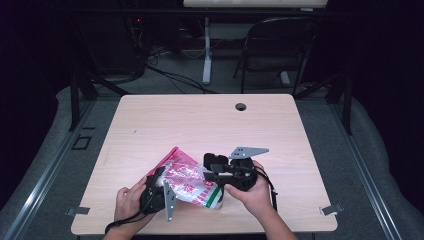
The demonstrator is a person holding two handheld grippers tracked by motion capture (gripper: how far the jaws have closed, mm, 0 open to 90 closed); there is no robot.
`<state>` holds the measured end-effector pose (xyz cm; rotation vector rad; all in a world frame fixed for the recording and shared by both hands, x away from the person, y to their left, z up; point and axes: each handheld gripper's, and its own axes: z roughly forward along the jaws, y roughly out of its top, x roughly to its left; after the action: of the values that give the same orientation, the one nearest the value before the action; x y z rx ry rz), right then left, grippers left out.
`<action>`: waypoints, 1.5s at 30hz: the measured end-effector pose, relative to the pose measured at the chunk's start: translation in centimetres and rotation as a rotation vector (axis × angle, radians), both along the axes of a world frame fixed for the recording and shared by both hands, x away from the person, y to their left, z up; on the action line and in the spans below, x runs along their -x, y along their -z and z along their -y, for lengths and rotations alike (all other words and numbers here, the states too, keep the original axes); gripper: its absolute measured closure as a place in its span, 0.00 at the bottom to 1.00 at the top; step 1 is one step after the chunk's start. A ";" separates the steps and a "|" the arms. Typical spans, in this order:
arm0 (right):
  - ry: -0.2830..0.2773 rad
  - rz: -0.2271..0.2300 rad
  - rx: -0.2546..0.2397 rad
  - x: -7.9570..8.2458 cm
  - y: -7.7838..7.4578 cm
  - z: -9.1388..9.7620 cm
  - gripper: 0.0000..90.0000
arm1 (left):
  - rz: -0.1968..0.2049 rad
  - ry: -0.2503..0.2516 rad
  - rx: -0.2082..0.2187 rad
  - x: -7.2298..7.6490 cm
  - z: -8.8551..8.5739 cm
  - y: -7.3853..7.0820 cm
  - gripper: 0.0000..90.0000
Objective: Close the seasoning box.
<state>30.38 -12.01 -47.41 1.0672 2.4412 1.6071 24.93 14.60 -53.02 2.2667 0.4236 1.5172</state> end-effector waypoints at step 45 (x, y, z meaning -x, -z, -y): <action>0.074 0.044 -0.032 0.1 -1.5 1.9 0.56 | -0.235 0.000 0.294 -0.8 -2.0 1.1 0.82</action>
<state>30.26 -13.96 -45.90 1.1004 2.3273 1.6349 25.72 16.58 -54.14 2.2117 0.6658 1.1061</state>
